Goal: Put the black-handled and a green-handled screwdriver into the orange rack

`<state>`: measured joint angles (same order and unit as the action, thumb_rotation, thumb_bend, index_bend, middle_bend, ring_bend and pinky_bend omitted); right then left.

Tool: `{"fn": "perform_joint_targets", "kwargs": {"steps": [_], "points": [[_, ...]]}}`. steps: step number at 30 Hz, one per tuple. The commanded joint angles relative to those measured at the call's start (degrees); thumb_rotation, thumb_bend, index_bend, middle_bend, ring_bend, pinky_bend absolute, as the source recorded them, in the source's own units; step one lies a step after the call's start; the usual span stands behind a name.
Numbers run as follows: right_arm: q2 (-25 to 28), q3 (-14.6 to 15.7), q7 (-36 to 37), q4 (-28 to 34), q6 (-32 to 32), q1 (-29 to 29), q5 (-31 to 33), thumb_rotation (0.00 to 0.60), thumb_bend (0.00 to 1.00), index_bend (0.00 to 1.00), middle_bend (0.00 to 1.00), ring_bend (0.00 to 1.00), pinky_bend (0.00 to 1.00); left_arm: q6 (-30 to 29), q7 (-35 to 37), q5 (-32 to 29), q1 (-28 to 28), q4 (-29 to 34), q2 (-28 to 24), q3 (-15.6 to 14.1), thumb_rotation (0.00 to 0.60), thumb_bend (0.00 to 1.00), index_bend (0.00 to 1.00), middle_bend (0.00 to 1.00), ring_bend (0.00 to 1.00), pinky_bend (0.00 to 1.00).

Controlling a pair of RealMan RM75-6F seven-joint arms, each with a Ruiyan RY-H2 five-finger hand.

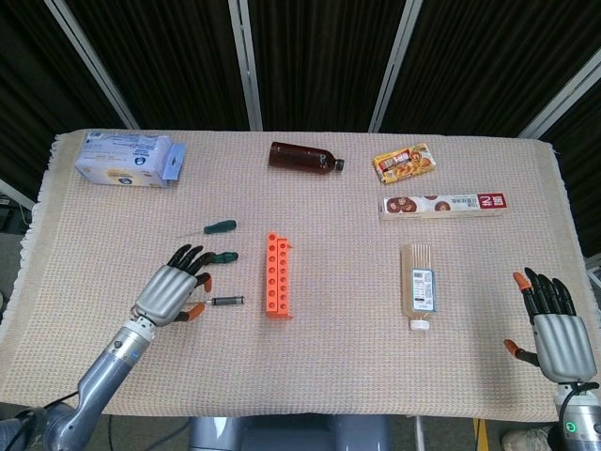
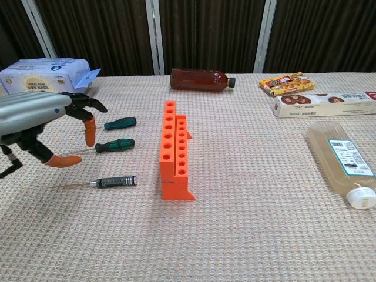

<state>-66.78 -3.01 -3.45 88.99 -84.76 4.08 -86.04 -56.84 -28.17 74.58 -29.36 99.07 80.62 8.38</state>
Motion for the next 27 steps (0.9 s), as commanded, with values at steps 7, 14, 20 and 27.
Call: {"fn": "perform_joint_targets", "kwargs": {"steps": [7, 14, 20, 27], "points": [[0.16, 0.06, 0.52, -0.19, 0.40, -0.01, 0.26, 0.600, 0.00, 0.00, 0.00, 0.00, 0.00, 0.08, -15.99, -12.17, -6.30, -3.44, 9.62, 0.71, 0.600, 0.35, 0.39, 0.02, 0.00, 0.00], [0.11, 0.18, 1.27, -0.71, 0.68, -0.08, 0.39, 0.600, 0.00, 0.00, 0.00, 0.00, 0.00, -2.26, -18.11, -16.49, -7.87, -5.52, 14.68, 0.36, 0.600, 0.35, 0.42, 0.02, 0.00, 0.00], [0.16, 0.27, 1.92, -1.12, 0.57, -0.36, 0.56, 0.600, 0.00, 0.00, 0.00, 0.00, 0.00, -3.66, -18.48, -18.79, -8.38, -7.45, 16.72, 0.16, 0.600, 0.35, 0.43, 0.02, 0.00, 0.00], [0.02, 0.37, 2.80, -1.72, 0.57, -0.64, 0.73, 0.600, 0.00, 0.00, 0.00, 0.00, 0.00, -3.60, -18.29, -21.38, -9.23, -9.11, 18.61, -0.58, 0.600, 0.35, 0.43, 0.03, 0.00, 0.00]]}}
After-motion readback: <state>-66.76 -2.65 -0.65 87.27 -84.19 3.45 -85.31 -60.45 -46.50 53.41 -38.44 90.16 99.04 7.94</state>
